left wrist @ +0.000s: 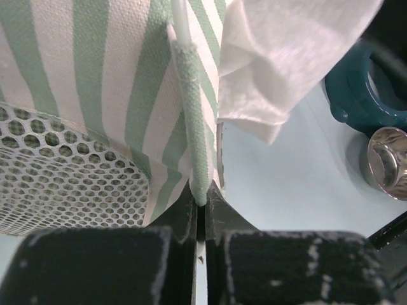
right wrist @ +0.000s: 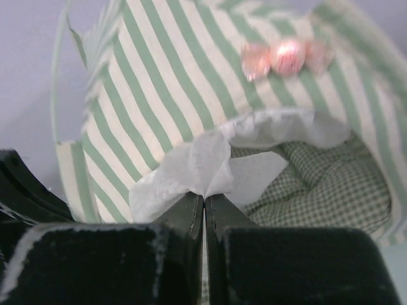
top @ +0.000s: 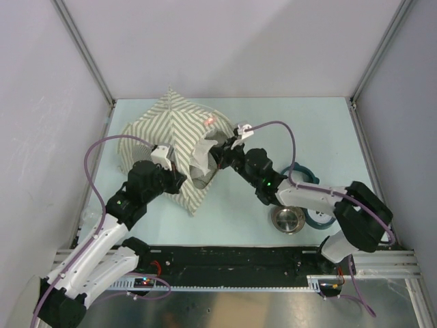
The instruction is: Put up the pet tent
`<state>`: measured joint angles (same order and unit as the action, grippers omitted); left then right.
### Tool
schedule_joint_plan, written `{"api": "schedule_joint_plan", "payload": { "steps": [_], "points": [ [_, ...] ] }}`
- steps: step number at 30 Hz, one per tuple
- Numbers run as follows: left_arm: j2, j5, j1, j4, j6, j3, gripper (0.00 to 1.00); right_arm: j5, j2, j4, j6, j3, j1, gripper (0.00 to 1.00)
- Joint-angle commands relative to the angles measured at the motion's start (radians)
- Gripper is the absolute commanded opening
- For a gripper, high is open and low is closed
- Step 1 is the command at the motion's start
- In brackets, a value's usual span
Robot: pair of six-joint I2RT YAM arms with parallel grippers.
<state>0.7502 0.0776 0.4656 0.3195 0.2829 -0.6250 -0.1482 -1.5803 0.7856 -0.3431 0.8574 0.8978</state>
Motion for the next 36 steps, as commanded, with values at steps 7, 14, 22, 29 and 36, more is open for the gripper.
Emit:
{"api": "schedule_joint_plan", "payload": {
  "steps": [7,14,22,29,36],
  "points": [
    [-0.006,-0.089,-0.023,0.023,-0.046,-0.024,0.12,0.228,0.165,-0.453,0.046,0.136,-0.019,0.0],
    [-0.012,-0.137,-0.025,0.023,-0.052,-0.022,0.13,0.294,0.186,-0.713,-0.021,0.281,-0.019,0.0],
    [0.006,-0.147,-0.027,0.023,-0.052,-0.032,0.14,0.434,0.128,-0.987,-0.137,0.485,-0.039,0.09],
    [0.02,-0.158,-0.026,0.022,-0.051,-0.03,0.19,0.317,0.096,-1.152,-0.066,0.468,-0.051,0.78],
    [0.002,-0.165,-0.028,0.022,-0.044,-0.011,0.2,0.077,0.152,-0.905,-0.064,0.273,-0.1,0.65]
  ]
}}
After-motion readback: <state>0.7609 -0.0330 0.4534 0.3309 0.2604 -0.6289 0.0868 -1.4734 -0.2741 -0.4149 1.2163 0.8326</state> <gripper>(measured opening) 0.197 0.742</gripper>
